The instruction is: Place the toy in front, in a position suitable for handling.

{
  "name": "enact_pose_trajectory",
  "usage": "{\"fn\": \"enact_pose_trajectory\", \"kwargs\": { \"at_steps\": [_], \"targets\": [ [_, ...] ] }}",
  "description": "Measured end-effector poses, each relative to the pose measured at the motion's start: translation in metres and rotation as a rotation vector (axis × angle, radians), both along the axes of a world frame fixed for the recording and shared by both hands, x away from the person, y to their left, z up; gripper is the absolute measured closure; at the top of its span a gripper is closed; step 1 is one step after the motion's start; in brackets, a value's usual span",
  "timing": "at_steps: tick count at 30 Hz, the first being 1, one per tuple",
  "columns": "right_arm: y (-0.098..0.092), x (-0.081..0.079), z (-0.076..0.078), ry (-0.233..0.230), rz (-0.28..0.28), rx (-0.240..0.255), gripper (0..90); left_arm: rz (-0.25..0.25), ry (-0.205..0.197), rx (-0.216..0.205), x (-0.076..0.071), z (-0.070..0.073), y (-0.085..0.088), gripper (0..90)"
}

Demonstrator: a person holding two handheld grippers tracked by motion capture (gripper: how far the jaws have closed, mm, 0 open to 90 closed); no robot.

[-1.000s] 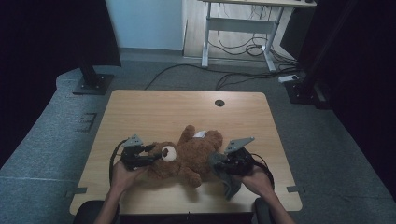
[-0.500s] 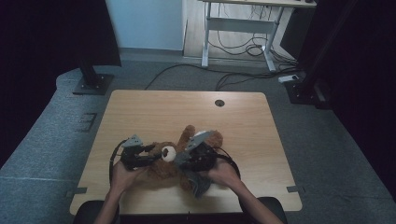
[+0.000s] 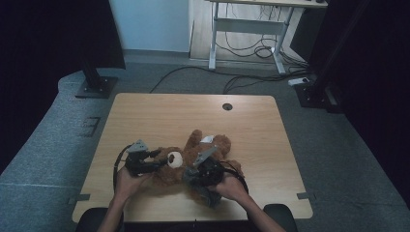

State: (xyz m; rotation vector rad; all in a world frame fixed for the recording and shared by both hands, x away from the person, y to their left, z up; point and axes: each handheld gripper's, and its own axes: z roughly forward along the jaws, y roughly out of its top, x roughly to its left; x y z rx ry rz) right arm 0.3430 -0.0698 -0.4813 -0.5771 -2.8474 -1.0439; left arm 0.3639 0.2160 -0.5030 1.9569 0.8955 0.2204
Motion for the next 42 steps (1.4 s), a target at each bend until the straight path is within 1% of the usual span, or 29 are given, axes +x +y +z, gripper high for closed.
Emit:
{"fn": "enact_pose_trajectory", "kwargs": {
  "at_steps": [10, 16, 19, 21, 25, 28, 31, 33, 37, 42],
  "targets": [
    [-0.028, -0.014, -0.013, 0.016, -0.035, -0.022, 81.9, 0.002, 0.0, -0.002, 0.0, 0.0, 0.0, 44.2],
    [-0.05, -0.024, -0.026, 0.028, -0.074, -0.072, 81.8, 0.007, -0.002, -0.002, 0.0, 0.0, 0.0, 44.2],
    [-0.06, -0.028, -0.024, 0.023, -0.086, -0.062, 81.7, 0.008, -0.003, -0.002, 0.0, 0.0, 0.0, 44.2],
    [-0.066, -0.03, -0.017, 0.017, -0.093, -0.043, 81.7, 0.008, -0.003, -0.003, 0.0, 0.0, 0.0, 44.2],
    [-0.074, -0.032, 0.007, -0.019, -0.109, 0.001, 81.7, 0.007, -0.003, -0.003, 0.0, 0.0, 0.0, 44.2],
    [-0.077, -0.031, 0.027, -0.051, -0.112, 0.025, 81.7, 0.007, -0.004, -0.001, 0.0, 0.0, 0.0, 44.2],
    [-0.076, -0.029, 0.044, -0.075, -0.109, 0.049, 81.7, 0.007, -0.004, -0.002, 0.0, 0.0, 0.0, 44.2],
    [-0.071, -0.026, 0.055, -0.088, -0.1, 0.058, 81.7, 0.006, -0.004, -0.003, 0.0, 0.0, 0.0, 44.3],
    [-0.058, -0.021, 0.068, -0.104, -0.071, 0.078, 81.7, 0.006, -0.004, -0.003, 0.0, 0.0, 0.0, 44.3],
    [-0.032, -0.016, 0.077, -0.116, -0.015, 0.088, 81.7, 0.006, -0.003, -0.003, 0.0, 0.0, 0.0, 44.2]
  ]
}}
